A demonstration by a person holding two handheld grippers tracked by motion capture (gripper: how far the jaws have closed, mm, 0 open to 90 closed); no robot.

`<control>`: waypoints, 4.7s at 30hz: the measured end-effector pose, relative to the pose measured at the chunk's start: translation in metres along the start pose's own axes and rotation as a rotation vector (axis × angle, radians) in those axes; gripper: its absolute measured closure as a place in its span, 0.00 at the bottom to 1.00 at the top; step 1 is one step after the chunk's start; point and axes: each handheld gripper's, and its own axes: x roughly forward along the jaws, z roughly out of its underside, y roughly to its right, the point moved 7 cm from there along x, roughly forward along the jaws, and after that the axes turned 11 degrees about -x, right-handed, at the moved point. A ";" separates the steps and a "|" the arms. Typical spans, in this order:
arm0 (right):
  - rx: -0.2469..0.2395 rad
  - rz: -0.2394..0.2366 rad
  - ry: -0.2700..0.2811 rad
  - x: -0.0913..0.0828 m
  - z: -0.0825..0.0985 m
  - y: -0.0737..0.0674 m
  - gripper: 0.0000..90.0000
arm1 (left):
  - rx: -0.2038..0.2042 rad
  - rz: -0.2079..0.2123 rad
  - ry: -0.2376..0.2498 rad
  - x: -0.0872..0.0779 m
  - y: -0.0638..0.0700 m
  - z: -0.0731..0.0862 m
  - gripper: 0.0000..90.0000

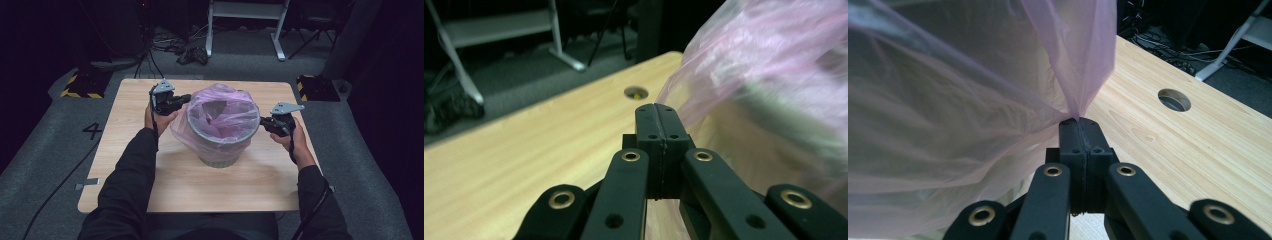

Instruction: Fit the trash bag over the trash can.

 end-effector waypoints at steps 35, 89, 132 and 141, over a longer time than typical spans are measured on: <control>0.144 -0.020 0.043 0.001 0.048 -0.003 1.00 | 0.002 -0.013 -0.277 0.010 -0.028 0.091 1.00; 0.007 -0.007 0.175 -0.056 -0.099 -0.013 0.34 | 0.176 -0.057 -0.364 -0.106 0.022 0.193 0.19; -0.184 -0.104 -0.055 0.011 -0.138 -0.050 0.40 | 0.141 -0.055 -0.380 -0.105 0.013 0.199 0.17; -0.246 -0.204 -0.219 0.021 -0.122 -0.059 0.46 | 0.142 -0.055 -0.380 -0.105 0.013 0.199 0.17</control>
